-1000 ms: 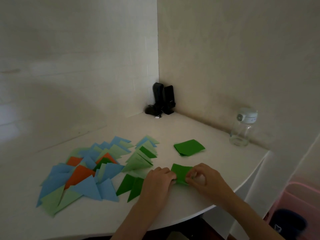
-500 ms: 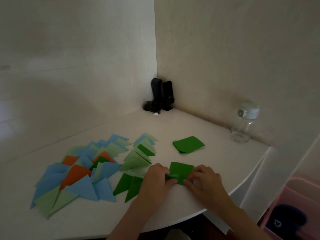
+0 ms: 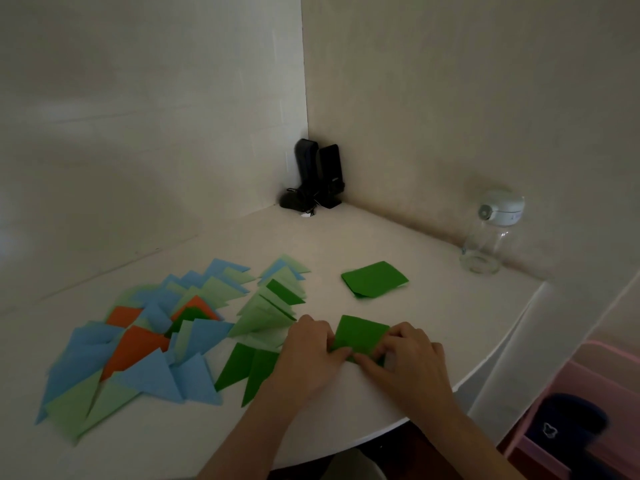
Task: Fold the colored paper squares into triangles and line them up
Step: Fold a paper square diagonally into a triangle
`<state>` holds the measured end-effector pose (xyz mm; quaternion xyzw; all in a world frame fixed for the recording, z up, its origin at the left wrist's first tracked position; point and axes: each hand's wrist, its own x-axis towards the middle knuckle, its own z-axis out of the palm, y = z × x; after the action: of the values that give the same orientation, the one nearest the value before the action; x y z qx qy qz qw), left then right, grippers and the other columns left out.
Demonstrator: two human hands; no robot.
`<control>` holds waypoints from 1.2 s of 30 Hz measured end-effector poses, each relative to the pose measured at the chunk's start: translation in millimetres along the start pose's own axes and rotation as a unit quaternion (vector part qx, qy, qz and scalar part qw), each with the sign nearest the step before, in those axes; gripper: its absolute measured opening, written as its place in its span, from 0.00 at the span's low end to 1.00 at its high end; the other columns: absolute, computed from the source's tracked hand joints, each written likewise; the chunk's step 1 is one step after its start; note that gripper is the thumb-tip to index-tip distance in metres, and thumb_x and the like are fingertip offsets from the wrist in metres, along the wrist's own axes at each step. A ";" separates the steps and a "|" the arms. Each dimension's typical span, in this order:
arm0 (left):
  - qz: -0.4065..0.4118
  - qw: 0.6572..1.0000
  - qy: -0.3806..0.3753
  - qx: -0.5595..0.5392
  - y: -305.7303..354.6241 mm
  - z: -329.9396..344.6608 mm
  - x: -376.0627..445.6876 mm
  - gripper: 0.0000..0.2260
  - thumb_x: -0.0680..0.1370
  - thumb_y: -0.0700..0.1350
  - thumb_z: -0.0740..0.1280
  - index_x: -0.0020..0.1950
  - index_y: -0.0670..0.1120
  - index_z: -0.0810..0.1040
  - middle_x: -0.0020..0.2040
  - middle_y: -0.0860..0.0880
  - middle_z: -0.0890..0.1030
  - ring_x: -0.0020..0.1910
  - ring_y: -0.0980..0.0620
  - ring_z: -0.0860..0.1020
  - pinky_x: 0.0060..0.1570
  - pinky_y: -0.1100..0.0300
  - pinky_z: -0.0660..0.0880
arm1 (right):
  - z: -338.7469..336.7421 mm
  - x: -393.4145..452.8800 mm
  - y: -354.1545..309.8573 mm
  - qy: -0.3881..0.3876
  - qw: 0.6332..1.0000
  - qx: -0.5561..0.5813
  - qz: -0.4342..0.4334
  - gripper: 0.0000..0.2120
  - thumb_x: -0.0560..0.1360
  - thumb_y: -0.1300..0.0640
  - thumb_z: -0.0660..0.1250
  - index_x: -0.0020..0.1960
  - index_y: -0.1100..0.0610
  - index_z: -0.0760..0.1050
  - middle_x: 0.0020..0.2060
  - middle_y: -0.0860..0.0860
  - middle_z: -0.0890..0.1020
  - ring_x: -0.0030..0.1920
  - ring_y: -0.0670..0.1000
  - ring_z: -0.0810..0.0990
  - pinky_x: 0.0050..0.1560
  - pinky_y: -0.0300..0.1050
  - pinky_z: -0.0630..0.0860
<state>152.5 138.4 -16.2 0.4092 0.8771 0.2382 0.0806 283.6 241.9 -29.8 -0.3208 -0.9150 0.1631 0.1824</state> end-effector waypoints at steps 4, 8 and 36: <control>-0.013 0.999 0.006 -0.029 0.8 -4.9 1.8 0.10 0.72 0.52 0.72 0.38 0.49 0.74 0.42 0.53 0.71 0.39 0.57 0.72 0.34 0.68 0.64 | -3.4 0.6 1.3 0.001 1.000 0.030 0.007 0.15 0.68 0.37 0.67 0.31 0.43 0.67 0.43 0.41 0.69 0.48 0.43 0.69 0.48 0.42 0.58; -0.028 0.996 0.015 -0.086 -4.9 -7.1 0.4 0.13 0.71 0.47 0.74 0.39 0.50 0.68 0.40 0.51 0.74 0.36 0.56 0.71 0.34 0.66 0.66 | -3.0 1.1 5.6 -0.007 0.997 0.074 -0.003 0.16 0.67 0.40 0.70 0.35 0.43 0.63 0.42 0.42 0.70 0.47 0.44 0.69 0.47 0.43 0.59; 0.154 0.962 0.148 0.173 28.4 22.1 -41.1 0.10 0.67 0.59 0.68 0.36 0.54 0.74 0.33 0.57 0.76 0.32 0.56 0.72 0.29 0.63 0.63 | -39.8 9.4 4.9 -0.102 0.975 0.195 0.024 0.11 0.70 0.50 0.71 0.51 0.47 0.77 0.34 0.51 0.83 0.31 0.42 0.76 0.31 0.27 0.68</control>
<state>206.1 130.8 -24.0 0.5072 0.8336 0.1502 -0.1593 296.8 258.9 5.3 -0.2826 -0.8713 0.3746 0.1434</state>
